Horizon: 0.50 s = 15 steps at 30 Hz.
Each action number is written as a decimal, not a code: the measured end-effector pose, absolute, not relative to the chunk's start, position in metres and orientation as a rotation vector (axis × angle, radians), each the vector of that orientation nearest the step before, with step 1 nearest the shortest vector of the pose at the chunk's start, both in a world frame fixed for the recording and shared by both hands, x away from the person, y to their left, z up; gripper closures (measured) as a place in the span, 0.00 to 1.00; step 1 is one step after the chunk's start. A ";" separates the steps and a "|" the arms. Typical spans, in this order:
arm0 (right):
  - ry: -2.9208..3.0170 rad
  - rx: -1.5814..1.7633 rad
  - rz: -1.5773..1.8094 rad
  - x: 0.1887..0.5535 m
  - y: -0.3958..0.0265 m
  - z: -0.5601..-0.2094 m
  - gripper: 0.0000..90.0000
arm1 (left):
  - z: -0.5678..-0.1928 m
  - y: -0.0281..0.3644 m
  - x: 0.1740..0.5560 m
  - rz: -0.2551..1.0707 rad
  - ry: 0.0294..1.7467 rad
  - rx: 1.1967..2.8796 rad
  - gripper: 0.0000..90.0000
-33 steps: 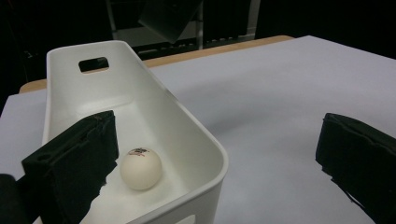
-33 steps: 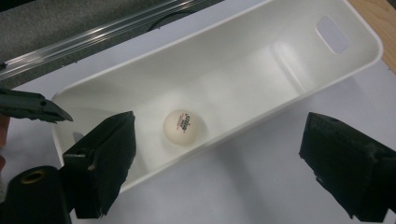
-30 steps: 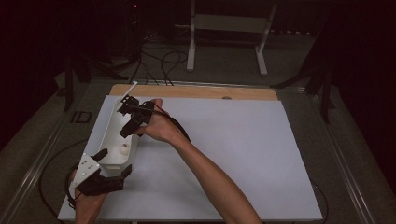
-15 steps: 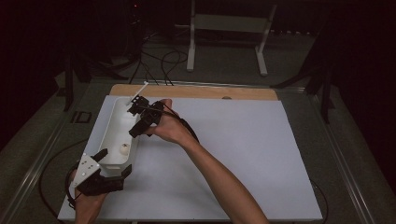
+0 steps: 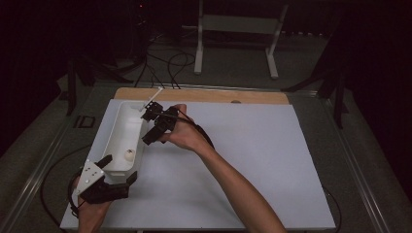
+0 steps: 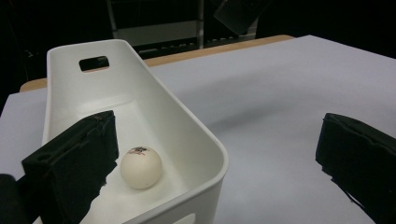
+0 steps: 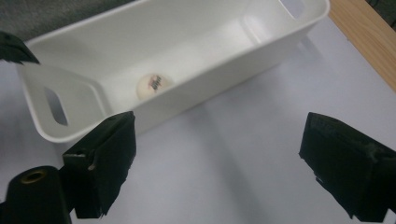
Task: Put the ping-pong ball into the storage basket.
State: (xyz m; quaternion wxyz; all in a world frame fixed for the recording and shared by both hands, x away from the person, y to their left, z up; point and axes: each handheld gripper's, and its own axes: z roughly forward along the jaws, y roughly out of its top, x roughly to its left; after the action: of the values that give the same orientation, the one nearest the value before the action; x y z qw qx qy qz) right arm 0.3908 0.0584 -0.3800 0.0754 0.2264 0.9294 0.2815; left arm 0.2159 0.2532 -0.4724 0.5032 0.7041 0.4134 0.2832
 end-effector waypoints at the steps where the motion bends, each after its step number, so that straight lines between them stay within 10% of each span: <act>1: 2.787 0.687 0.848 0.391 0.057 -0.381 0.12 | -0.472 0.253 0.216 0.684 0.998 1.701 0.00; 15: 2.762 0.719 0.845 0.390 0.029 -0.387 0.12 | -0.473 0.253 0.216 0.687 1.000 1.705 0.00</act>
State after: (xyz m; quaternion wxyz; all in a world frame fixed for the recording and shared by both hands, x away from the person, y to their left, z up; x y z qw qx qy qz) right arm 0.3900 0.0287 -0.3871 0.0825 0.2409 0.9248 0.2828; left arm 0.2159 0.2526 -0.4726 0.5009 0.7052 0.4137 0.2840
